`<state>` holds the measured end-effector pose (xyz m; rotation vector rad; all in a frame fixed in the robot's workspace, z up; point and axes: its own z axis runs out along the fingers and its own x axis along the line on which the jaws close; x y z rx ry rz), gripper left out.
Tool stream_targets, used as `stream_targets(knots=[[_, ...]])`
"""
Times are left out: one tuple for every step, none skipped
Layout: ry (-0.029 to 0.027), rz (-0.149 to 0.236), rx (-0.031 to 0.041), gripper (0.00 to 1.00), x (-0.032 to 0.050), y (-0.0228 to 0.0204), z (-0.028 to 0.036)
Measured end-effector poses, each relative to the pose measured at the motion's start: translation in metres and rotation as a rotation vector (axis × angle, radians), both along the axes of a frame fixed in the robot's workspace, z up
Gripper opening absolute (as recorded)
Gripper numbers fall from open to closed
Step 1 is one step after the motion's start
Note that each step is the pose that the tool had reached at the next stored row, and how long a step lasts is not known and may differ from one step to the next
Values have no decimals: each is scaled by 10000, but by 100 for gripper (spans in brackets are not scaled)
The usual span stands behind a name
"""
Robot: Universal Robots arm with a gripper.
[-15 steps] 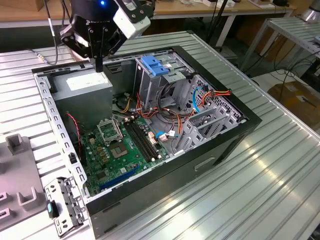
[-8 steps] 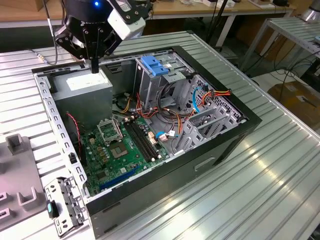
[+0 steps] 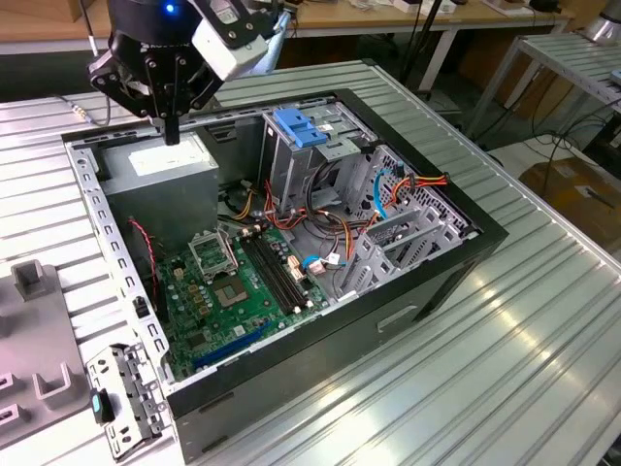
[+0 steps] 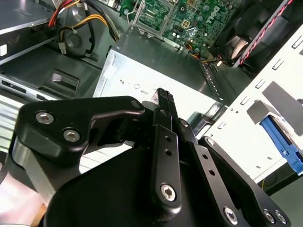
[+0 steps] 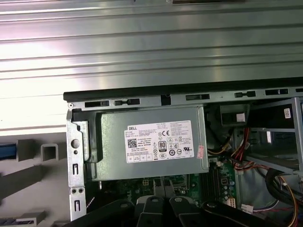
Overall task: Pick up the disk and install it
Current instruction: 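Reach for the disk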
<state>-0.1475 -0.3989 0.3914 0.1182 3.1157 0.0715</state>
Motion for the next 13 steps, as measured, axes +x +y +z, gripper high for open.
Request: stream_targets(knots=[[2,0,1,11,-10,0,0],[7,0,2,11,-29,0,0],[9,-1,3,11,-44,0,-1],[12,-1,3,11,-53,0,-1],[13,-1,3,11,-60,0,-1],[15,0,4,11,-69,0,-2],[16,0,4,11,-77,0,-2],[20,-1,4,11,-91,0,-2],[22,0,5,11,-102,0,-3],[23,0,5,11,-109,0,-3],[25,0,5,11,-118,0,-3],[27,0,5,11,-125,0,-3],[30,0,5,11,-142,0,-3]])
